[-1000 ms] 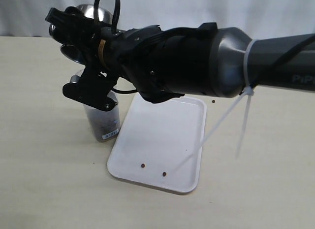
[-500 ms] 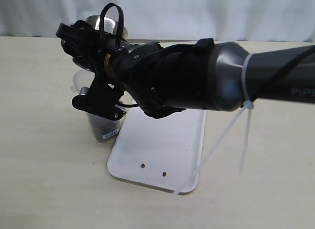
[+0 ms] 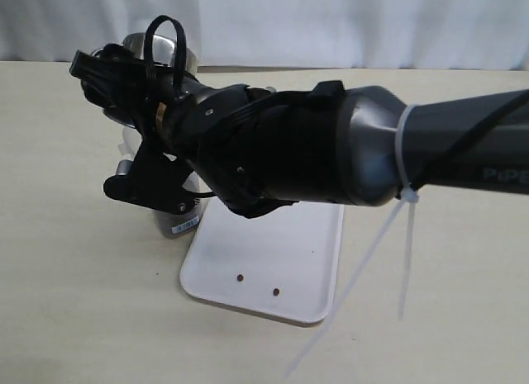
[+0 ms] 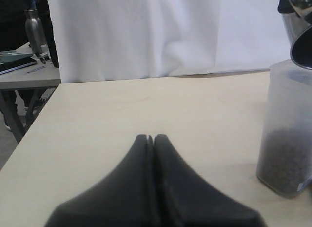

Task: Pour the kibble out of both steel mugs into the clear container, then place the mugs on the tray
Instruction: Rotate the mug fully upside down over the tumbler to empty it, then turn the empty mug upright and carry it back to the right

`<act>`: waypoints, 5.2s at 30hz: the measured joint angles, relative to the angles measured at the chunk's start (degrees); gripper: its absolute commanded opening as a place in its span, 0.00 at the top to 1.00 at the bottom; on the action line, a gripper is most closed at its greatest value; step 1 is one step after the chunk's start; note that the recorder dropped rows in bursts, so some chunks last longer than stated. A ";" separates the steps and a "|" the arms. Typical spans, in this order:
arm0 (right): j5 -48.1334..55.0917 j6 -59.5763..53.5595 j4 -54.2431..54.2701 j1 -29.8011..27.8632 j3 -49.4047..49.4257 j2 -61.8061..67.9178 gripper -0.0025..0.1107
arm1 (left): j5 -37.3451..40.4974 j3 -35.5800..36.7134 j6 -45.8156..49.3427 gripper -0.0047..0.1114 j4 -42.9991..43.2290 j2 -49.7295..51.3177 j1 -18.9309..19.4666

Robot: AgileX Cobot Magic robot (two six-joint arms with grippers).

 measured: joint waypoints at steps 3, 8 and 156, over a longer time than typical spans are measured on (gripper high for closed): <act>1.25 -0.76 0.00 0.23 0.00 0.00 0.93 | 0.00 0.00 0.00 0.96 0.00 0.00 0.00; 2.66 -3.49 0.00 1.00 0.00 0.00 0.93 | 0.00 0.00 0.00 0.96 0.00 0.00 0.00; -71.24 55.06 47.43 -61.80 30.96 9.10 0.20 | 0.00 0.00 0.00 0.96 0.00 0.22 0.00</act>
